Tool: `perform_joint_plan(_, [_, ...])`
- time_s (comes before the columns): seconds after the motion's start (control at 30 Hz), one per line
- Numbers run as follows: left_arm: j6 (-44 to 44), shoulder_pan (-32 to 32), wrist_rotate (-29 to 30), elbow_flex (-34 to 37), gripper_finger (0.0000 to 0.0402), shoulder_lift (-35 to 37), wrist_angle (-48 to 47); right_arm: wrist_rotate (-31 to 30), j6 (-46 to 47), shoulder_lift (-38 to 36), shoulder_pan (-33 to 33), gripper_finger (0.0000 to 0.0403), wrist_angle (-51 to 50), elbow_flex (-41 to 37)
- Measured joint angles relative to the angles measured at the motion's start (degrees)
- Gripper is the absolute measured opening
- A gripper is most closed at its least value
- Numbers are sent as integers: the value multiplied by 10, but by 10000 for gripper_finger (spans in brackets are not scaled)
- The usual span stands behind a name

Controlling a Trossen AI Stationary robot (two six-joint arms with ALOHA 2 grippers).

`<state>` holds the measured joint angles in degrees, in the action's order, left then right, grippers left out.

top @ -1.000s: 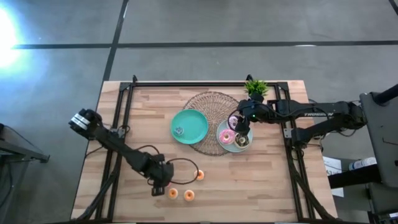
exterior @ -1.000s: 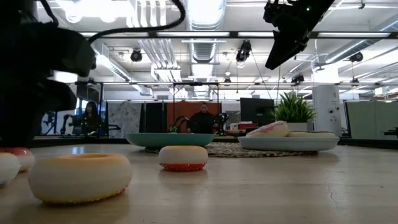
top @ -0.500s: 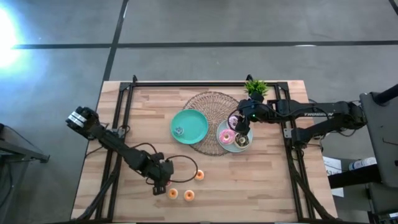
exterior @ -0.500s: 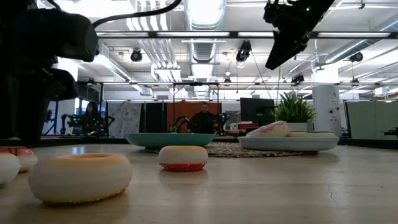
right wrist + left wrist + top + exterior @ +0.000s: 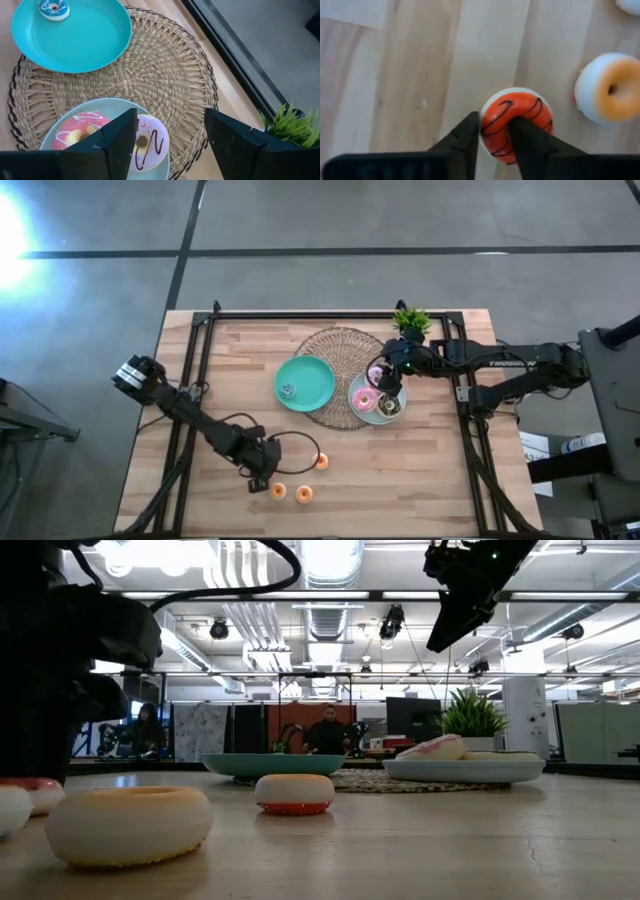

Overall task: Pick & Place donuts
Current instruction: Put the small orange donut on the green plate

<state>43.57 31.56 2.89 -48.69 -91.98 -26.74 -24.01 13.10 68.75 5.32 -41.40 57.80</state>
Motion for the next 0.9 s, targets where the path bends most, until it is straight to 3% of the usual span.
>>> perform_joint_plan(0.17, [-2, -27, 0, 0, 10, 1, 0, 0, 0, 0, 1, 224, -1, -7])
perform_joint_plan(0.37, [-34, -103, 2, 1, 1, 36, -14, 0, -3, 0, 2, 224, -2, -7])
perform_joint_plan(0.63, [-194, -302, 42, -23, 1, 124, -32, 0, -3, 0, 2, 224, -2, -7])
perform_joint_plan(0.77, [-280, -412, 38, -43, 0, 105, 6, 0, -3, 0, 2, 224, -2, -7])
perform_joint_plan(0.9, [-328, -477, 20, -64, 0, 54, 32, 0, -2, 0, 2, 224, -3, -7])
